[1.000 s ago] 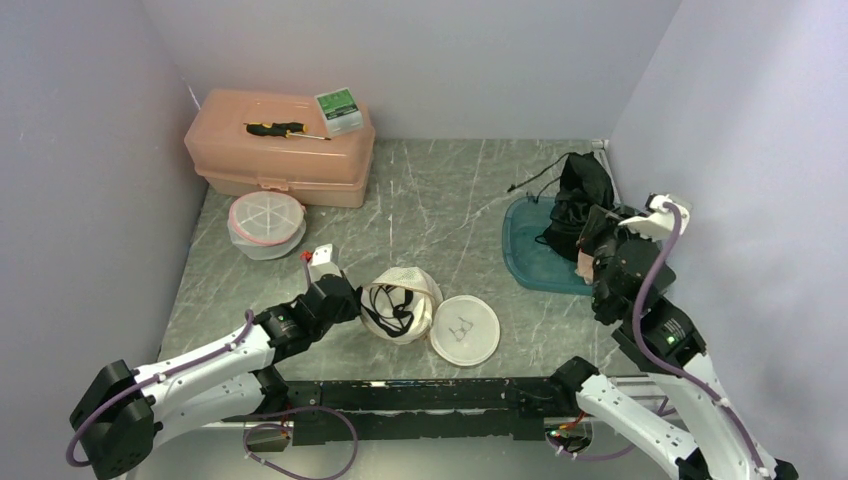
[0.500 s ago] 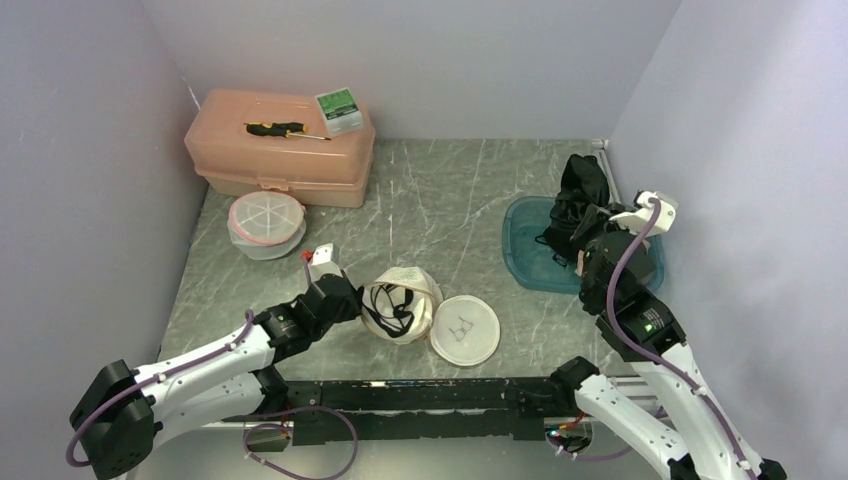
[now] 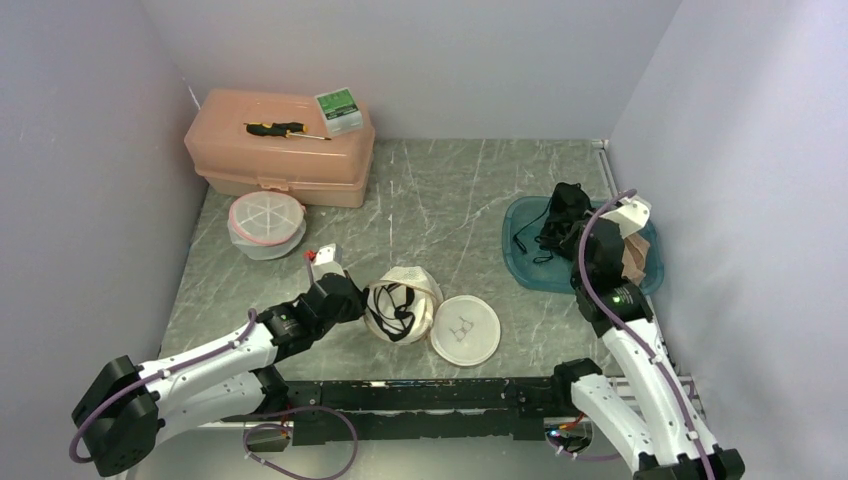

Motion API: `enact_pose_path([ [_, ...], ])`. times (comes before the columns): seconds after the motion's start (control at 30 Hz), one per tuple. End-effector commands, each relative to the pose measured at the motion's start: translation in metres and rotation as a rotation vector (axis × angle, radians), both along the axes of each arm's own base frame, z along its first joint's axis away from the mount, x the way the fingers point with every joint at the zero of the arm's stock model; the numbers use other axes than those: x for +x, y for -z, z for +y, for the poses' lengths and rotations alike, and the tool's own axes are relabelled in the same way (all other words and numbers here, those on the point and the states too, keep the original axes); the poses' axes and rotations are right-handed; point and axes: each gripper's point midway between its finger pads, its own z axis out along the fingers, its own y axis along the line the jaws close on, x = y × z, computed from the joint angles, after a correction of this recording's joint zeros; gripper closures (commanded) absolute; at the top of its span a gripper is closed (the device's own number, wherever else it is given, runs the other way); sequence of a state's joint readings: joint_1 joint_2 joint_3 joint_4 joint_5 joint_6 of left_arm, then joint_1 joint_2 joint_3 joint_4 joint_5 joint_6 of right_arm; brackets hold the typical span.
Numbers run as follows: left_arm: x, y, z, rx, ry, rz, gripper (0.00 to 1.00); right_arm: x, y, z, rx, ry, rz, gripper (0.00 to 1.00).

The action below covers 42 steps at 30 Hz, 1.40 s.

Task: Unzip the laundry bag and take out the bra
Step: Place the bra in the bin.

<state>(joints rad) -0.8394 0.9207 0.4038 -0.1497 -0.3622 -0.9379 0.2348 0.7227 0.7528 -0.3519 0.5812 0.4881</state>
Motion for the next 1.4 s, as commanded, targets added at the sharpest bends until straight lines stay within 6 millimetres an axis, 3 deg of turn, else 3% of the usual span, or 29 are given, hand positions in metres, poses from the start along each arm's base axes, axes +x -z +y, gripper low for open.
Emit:
enact_pose_path([
  [0.0, 0.004, -0.010, -0.012, -0.068, 0.012, -0.023, 0.90, 0.023, -0.004, 0.016, 0.167, -0.059, -0.074, 1.00],
  [0.27, 0.004, -0.008, -0.015, -0.073, 0.020, -0.018, 0.90, 0.036, 0.042, 0.030, 0.514, -0.103, -0.108, 1.00],
  [0.5, 0.005, -0.006, -0.021, -0.085, 0.035, -0.016, 0.90, 0.037, 0.088, 0.013, 0.590, -0.001, -0.083, 1.00],
  [0.7, 0.006, -0.004, -0.025, -0.083, 0.048, -0.007, 0.90, 0.042, 0.111, 0.003, 0.606, 0.038, -0.062, 1.00],
  [1.03, 0.006, 0.004, -0.029, -0.081, 0.050, 0.015, 0.90, 0.044, 0.146, 0.011, 0.602, 0.001, 0.070, 1.00],
  [1.13, 0.005, 0.007, -0.028, -0.078, 0.050, 0.025, 0.90, 0.041, 0.146, 0.009, 0.570, -0.001, 0.096, 0.75],
  [1.2, 0.004, 0.008, -0.028, -0.079, 0.051, 0.026, 0.90, 0.038, 0.145, 0.007, 0.552, 0.007, 0.107, 0.65],
  [1.37, 0.004, 0.006, -0.026, -0.076, 0.047, 0.020, 0.90, 0.030, 0.140, 0.000, 0.503, 0.024, 0.112, 0.52],
])
